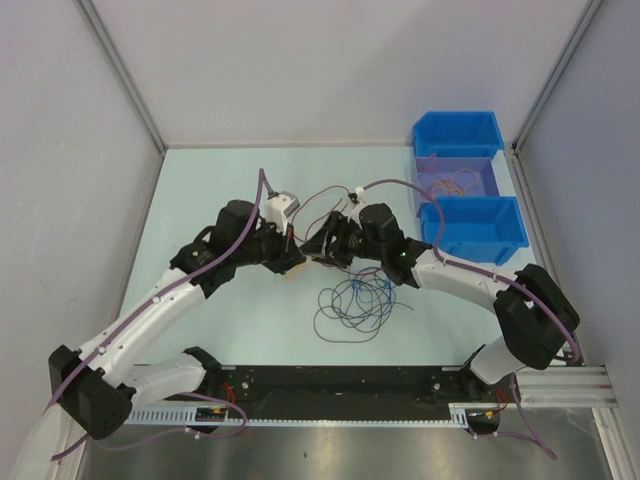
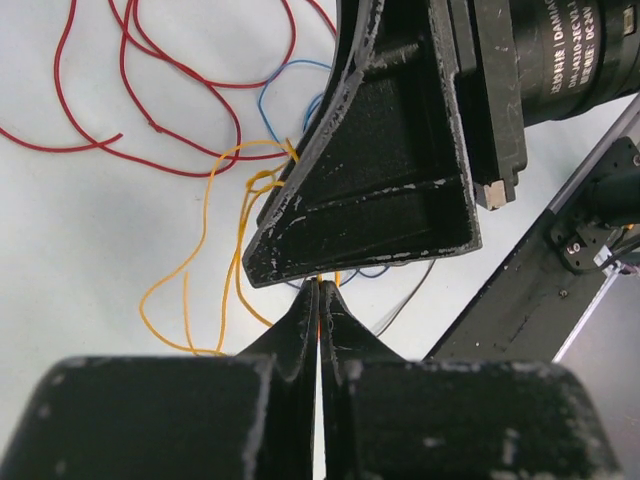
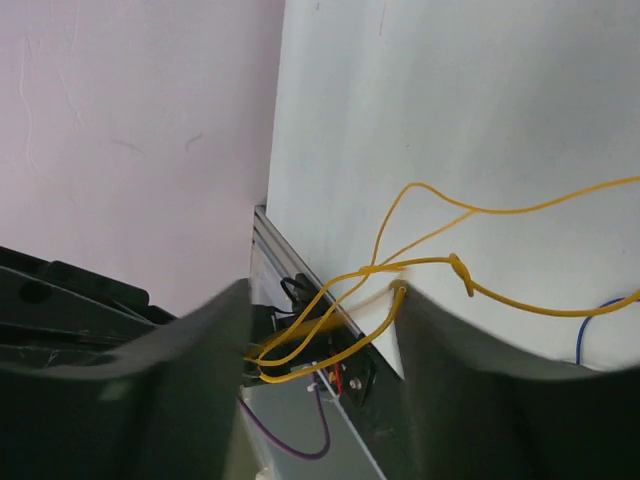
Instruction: Untangle the cables
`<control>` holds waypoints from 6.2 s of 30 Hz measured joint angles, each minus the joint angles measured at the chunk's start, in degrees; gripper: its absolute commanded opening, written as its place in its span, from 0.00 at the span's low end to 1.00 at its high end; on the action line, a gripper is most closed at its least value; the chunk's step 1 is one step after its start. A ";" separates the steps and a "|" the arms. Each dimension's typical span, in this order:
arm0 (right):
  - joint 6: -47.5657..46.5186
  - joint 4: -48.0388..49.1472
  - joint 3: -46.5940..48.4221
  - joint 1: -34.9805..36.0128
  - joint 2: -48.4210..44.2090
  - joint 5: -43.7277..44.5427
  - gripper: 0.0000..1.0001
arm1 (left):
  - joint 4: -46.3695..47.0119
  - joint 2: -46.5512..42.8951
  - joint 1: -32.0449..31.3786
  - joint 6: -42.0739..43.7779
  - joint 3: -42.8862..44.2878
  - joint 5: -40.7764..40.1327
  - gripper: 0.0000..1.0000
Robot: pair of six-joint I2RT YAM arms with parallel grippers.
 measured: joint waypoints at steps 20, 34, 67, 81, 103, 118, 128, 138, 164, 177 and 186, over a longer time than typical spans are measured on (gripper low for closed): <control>-4.44 -7.76 3.76 -2.43 0.55 0.15 0.00 | -6.23 -6.49 0.00 0.37 -0.46 -8.59 1.00; -14.16 -19.91 12.24 -11.41 -3.28 3.19 0.00 | -9.57 -19.98 0.00 -4.26 -5.60 -18.95 1.00; -29.42 -39.80 40.98 -38.51 4.00 11.65 0.00 | -6.95 -23.26 0.02 -6.21 -9.38 -20.02 1.00; -31.76 -42.07 50.18 -43.60 10.97 13.64 0.00 | -6.95 -23.58 0.61 -6.25 -9.40 -20.46 1.00; -34.16 -44.09 55.63 -47.58 17.51 17.46 0.85 | -6.93 -23.34 1.57 -6.25 -9.42 -20.50 1.00; -34.14 -43.76 44.89 -45.81 11.15 16.72 0.84 | -6.62 -20.76 2.21 -6.23 -9.53 -19.91 1.00; -33.94 -45.35 26.75 -38.03 -4.68 19.41 0.84 | -6.49 -16.94 2.25 -6.23 -9.55 -18.21 1.00; -33.00 -47.78 16.50 -21.53 -9.81 21.73 0.84 | -5.07 -8.15 2.29 -8.04 -9.55 -18.03 0.96; -38.86 -43.93 35.01 -5.33 20.46 25.83 0.70 | -8.33 -6.73 2.32 -7.08 -4.59 -23.39 0.96; -43.17 -51.60 47.12 -3.17 33.97 33.40 0.48 | -9.03 -9.09 2.32 -7.06 -7.98 -23.34 0.97; -43.58 -53.64 50.60 -3.21 38.97 34.91 0.43 | -8.13 -9.33 2.32 -7.06 -7.98 -22.95 0.97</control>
